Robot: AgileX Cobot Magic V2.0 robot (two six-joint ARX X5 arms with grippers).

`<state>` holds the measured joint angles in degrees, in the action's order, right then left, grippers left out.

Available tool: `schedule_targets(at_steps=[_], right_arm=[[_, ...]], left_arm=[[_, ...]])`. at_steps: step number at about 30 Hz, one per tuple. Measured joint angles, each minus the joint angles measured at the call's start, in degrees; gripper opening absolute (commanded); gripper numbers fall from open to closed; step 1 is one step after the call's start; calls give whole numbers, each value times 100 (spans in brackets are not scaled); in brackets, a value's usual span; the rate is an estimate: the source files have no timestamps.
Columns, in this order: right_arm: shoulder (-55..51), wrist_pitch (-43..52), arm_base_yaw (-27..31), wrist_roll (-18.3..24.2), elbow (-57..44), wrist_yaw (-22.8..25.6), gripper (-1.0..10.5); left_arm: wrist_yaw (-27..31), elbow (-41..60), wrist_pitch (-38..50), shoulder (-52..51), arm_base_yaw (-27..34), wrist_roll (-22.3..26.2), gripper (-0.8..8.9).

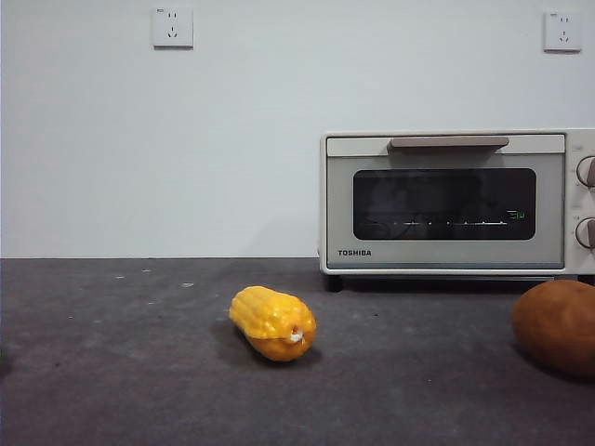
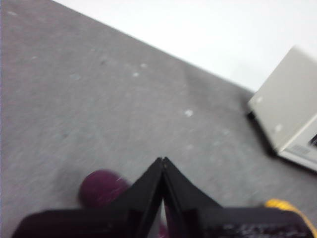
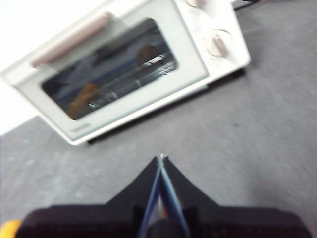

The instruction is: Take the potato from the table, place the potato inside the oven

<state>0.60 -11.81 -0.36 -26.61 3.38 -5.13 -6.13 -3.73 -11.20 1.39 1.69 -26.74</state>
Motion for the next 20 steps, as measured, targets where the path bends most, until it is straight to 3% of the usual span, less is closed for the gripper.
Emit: schedule_targets(at_steps=[6,15,20], right_arm=[[0,-527,0,-39,807,-28,-7],[2,-986,0,-42,1556,-33,-1],[2,-1139,0,-42,2068,-33,-1]], left_arm=[[-11,-960,9,485,0,-439,-5],[-79,-2074,37,2081,0,-444,-4],[-540,-2658,160,3058,-2,-498,-4]])
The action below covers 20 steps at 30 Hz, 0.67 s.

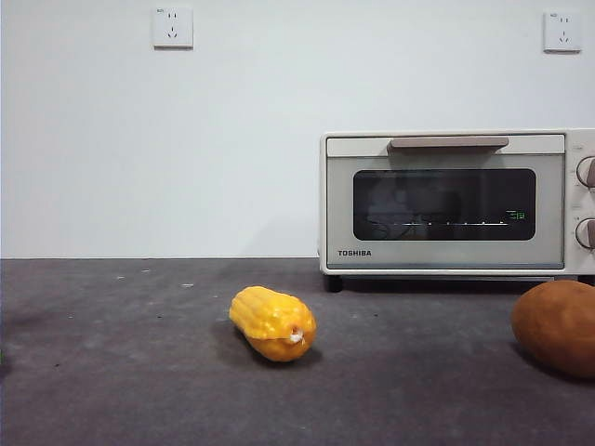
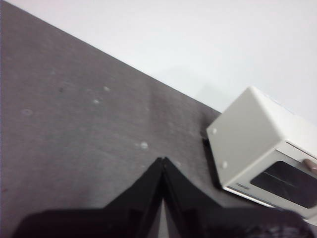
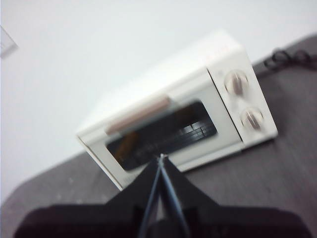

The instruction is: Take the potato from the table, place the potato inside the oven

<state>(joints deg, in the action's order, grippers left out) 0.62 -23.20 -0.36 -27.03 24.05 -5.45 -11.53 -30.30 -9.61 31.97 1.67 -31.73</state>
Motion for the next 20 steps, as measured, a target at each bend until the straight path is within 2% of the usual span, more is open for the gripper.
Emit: schedule_targets(at_steps=[5,9,13,20], right_arm=[[0,4,0,0,546,57,2],[0,-35,0,2,994,330,7],[0,-457,0,0,1246,544,4],[234,-1423,0,0,1578,264,1]], left_arm=[[-575,-544,249,874,-13,-195,-4],[-1040,-1056,348,1679,-149,-267,-4],[-1436,-1589,356,2358,-402,-286,-4],[-1934,-2706,369,3532,-1078,-140,-4]])
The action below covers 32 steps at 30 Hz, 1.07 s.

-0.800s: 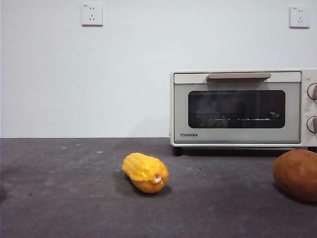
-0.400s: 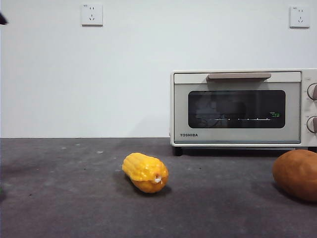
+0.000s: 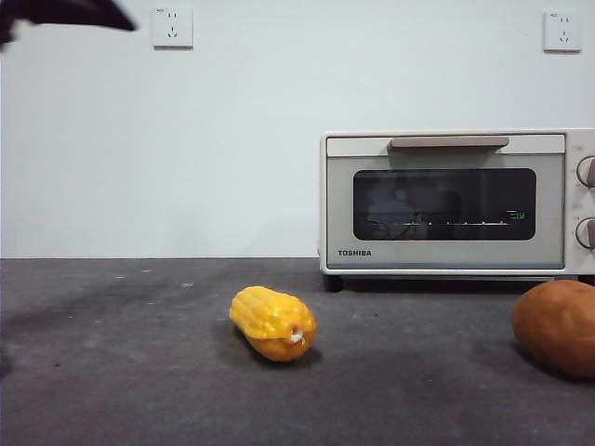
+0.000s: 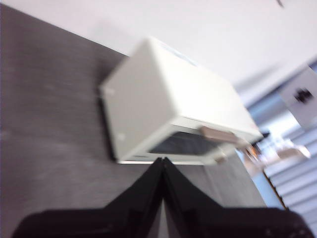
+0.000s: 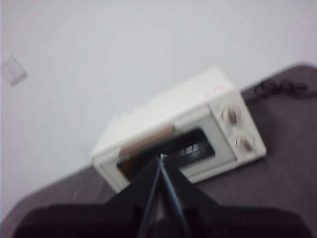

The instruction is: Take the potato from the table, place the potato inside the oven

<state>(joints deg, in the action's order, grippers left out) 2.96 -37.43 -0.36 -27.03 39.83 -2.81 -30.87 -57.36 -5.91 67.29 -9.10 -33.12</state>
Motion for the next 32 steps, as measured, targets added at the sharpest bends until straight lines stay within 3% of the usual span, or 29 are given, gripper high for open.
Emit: schedule_targets(at_steps=[7,13,24,32], right_arm=[[715,-492,0,0,83,-597,1],[1237,-315,0,0,205,-651,1],[1908,-240,0,0,496,-815,1],[2328,-374,0,2,581,-817,1]], left_arm=[[-83,-1241,-96,1130,-940,463,-4],[-87,-2111,-157,2024,-1519,660,-5],[-109,-4291,-1714,3639,-1952,1512,-5],[9,-5403,-2264,4253,-2173,2369,-5]])
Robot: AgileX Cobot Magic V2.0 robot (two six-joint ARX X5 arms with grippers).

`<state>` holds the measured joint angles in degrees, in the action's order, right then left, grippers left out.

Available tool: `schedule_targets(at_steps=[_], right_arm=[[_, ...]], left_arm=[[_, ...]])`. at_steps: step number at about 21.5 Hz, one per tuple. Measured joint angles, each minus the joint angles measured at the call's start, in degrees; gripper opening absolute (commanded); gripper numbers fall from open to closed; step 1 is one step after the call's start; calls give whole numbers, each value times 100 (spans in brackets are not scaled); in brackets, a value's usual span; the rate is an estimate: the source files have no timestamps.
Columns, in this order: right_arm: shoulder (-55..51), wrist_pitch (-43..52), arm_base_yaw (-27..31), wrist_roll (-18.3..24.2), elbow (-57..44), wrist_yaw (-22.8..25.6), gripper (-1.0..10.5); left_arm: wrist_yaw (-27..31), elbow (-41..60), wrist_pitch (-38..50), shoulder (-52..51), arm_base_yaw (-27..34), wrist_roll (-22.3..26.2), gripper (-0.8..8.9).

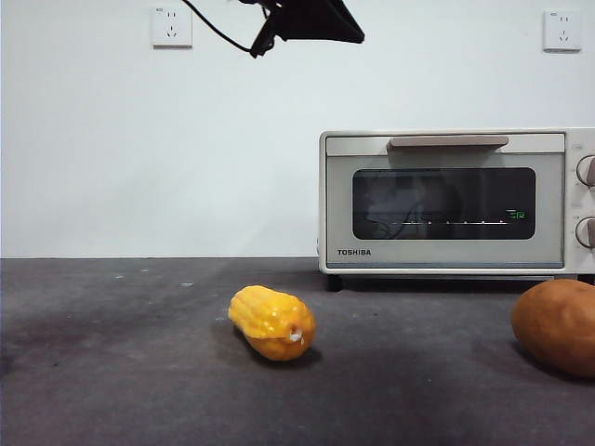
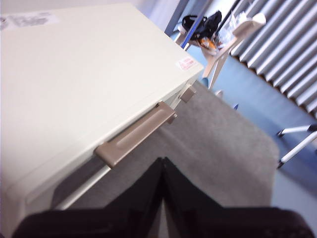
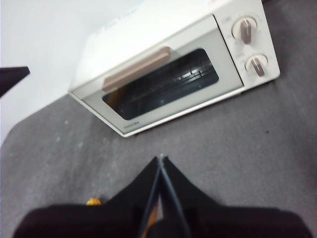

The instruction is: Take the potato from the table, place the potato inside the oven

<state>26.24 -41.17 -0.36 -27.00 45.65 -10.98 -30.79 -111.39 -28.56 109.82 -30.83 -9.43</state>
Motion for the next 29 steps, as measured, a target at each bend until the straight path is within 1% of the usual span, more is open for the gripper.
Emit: schedule_targets(at_steps=[2,6,8,11,14,16,19,24,29], right_arm=[[87,-68,0,0,0,0,1],[238,-129,0,87,0,-90,1],[310,-129,0,164,0,-225,1],[433,-129,0,260,2,-448,1],[577,-129,0,363,2,-743,1],[686,-129,0,437,2,-960,1],[820,-133,0,522,2,-1095,1],[890,-166,0,568,2,-1141,1],[887,-306,0,691,4,-1141,1]], left_arm=[[184,-138,-105,103,-63,271,-5],[809,-186,-151,192,-260,944,-6],[1054,-186,-151,192,-369,1384,-8],[1497,-192,-98,195,-573,2181,-9],[1569,-192,101,195,-748,2938,-10],[1567,-192,286,195,-837,3303,-10],[1565,-208,435,212,-876,3620,-10],[1582,-219,697,522,-855,4089,-10],[1585,-219,1145,1049,-855,4266,-10]])
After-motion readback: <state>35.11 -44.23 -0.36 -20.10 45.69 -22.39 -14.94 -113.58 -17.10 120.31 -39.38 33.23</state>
